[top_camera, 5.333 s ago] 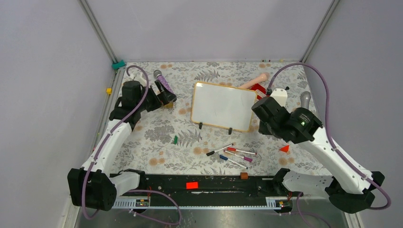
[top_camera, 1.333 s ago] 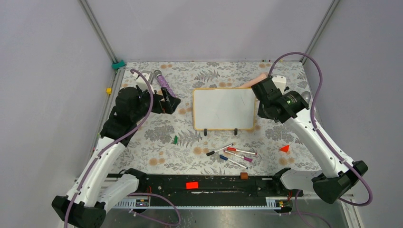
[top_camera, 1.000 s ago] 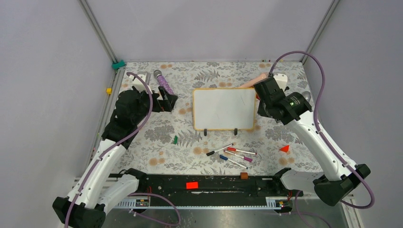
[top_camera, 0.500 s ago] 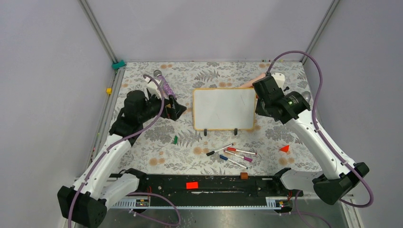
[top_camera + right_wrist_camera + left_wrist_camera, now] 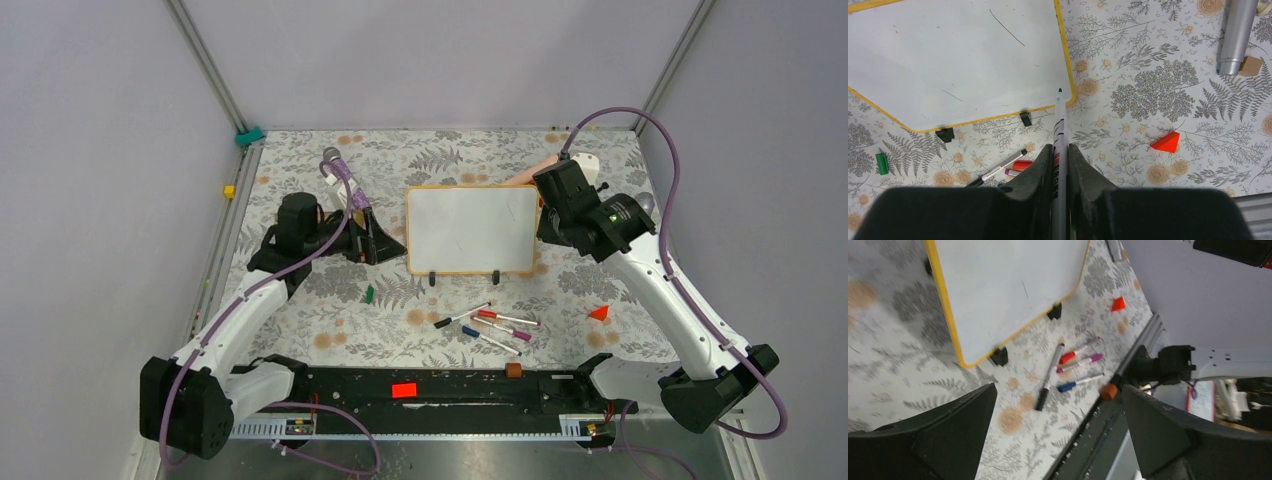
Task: Write a sentence on the whiteboard
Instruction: Hold the whiteboard on the whiteboard stand.
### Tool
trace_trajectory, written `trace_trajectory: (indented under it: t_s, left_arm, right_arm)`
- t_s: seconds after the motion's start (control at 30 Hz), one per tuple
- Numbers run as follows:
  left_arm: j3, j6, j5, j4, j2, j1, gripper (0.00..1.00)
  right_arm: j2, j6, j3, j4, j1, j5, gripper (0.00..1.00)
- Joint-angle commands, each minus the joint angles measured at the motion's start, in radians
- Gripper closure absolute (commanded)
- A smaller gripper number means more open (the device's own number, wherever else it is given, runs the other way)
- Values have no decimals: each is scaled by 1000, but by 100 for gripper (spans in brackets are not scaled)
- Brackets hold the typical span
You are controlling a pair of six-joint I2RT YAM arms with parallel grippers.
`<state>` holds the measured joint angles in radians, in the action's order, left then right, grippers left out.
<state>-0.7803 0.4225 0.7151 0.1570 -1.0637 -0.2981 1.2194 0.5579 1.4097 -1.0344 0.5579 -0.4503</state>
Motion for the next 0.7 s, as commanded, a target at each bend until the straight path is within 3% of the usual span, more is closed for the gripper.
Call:
trace_trajectory:
  t_s: [0.0, 0.1, 0.3, 0.4, 0.5, 0.67]
  left_arm:
    - [72, 155, 201, -129, 4, 25, 1]
    - [62, 118, 164, -84, 42, 28, 1]
    - [60, 125, 225, -113, 11, 43, 1]
    - [4, 5, 201, 97, 19, 75, 1]
    - [-11, -26, 151, 172, 42, 77, 1]
    - [12, -18, 173, 122, 46, 83, 1]
  right_arm:
    - [-11, -9, 22, 17, -6, 4, 100]
    - [-2, -3, 32, 17, -6, 11, 100]
    - [8, 0, 41, 18, -6, 34, 100]
    - [6, 3, 37, 18, -6, 41, 100]
    - [1, 9, 26, 17, -6, 48, 100]
    - [-10, 22, 2, 42, -6, 78, 100]
